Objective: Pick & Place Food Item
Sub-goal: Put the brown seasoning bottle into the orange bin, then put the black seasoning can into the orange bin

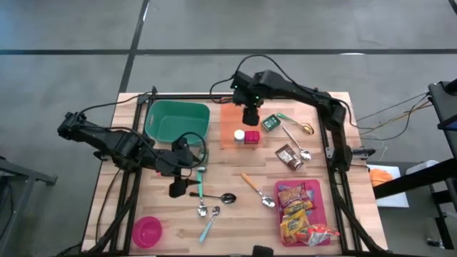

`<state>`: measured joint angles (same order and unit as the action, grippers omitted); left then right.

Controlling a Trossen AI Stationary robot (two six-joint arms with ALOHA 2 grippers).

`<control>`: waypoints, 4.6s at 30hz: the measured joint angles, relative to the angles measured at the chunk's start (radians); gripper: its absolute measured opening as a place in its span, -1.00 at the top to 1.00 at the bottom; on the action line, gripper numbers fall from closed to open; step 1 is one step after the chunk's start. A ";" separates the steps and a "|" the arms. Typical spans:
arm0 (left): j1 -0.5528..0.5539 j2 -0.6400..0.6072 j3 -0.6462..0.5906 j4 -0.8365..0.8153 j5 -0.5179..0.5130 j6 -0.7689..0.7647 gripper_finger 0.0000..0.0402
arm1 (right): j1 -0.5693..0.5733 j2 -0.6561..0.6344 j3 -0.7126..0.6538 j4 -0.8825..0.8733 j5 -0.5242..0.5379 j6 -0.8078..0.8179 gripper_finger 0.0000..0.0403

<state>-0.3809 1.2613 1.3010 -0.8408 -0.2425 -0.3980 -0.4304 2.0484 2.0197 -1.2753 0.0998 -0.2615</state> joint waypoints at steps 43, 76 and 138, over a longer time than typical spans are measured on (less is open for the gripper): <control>0.010 -0.029 -0.064 0.051 -0.046 -0.101 -0.84 | -0.018 0.109 -0.237 0.091 -0.188 -0.059 0.16; 0.010 -0.029 -0.064 0.051 -0.046 -0.097 -0.84 | -0.022 0.109 -0.241 0.101 -0.176 0.052 -0.02; 0.010 0.005 -0.066 0.311 -0.071 -0.031 -0.84 | 0.286 -0.719 -0.769 0.424 -0.043 0.439 0.91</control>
<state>-0.3706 1.2668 1.2350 -0.5299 -0.3139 -0.4288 -0.1442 1.3292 1.2511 -0.8514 0.0566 0.1776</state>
